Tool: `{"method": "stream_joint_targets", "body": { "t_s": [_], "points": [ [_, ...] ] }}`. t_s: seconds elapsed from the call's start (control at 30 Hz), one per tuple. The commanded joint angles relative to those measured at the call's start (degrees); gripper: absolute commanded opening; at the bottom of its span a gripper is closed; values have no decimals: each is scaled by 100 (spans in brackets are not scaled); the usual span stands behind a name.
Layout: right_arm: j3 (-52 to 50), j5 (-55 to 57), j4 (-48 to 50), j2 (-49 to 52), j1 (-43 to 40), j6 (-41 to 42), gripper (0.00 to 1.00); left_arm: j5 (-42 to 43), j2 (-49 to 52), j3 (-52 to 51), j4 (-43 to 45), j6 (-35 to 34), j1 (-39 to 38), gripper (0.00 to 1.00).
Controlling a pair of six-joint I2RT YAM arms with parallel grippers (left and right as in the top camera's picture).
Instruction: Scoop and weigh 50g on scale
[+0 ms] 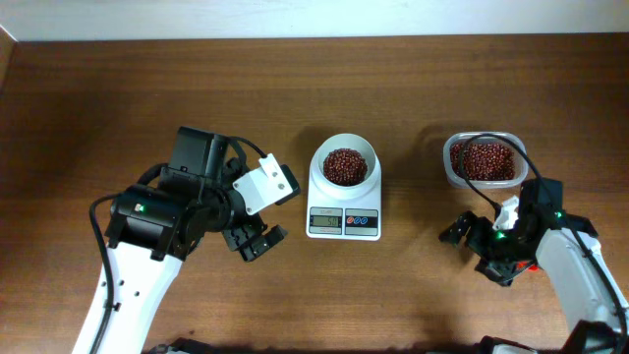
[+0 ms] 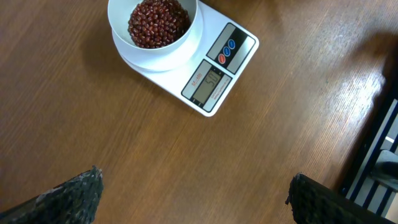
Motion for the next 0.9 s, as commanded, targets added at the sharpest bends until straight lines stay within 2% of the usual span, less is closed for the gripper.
{"method": "stream_joint_targets", "body": {
  "t_s": [0.0,0.1,0.3,0.87],
  "points": [
    [273,-734,9,-518,-11,-1038,99,83,-50,79,9,76,26,99],
    [586,-1543,42,-1102,-11,-1611,99,83,-50,79,9,76,26,99],
    [817,-1744,46,-1821,-11,-1167,99,85,-50,79,9,76,26,99],
    [815,-1749,155,-1639,2,-1001,99,83,-50,79,9,74,26,99]
  ]
}}
